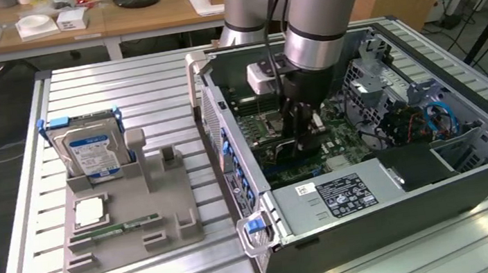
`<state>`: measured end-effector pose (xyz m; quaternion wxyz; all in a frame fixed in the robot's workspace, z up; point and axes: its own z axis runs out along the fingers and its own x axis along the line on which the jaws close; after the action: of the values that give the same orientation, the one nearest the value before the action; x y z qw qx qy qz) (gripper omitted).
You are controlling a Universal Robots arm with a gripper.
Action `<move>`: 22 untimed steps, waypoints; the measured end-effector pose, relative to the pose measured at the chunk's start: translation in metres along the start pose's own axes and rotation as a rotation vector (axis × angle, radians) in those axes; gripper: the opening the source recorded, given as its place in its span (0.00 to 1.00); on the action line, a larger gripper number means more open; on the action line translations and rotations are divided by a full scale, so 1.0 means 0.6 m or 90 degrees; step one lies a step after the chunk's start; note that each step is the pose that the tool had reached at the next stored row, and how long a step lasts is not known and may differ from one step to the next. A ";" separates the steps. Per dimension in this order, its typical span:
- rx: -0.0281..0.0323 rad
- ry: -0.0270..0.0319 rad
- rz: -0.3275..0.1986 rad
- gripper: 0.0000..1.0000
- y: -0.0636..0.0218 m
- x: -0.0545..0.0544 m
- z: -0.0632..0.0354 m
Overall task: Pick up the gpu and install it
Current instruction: 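Insert the gpu into the slot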
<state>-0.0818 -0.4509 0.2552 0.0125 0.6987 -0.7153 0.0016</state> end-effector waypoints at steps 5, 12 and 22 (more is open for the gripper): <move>0.0000 0.0000 0.000 0.51 0.000 0.000 -0.018; 0.0007 0.0007 0.000 0.51 0.001 -0.003 -0.035; 0.0006 0.0009 0.000 0.26 0.001 -0.003 -0.035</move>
<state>-0.0821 -0.4487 0.2763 0.0127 0.6985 -0.7155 0.0024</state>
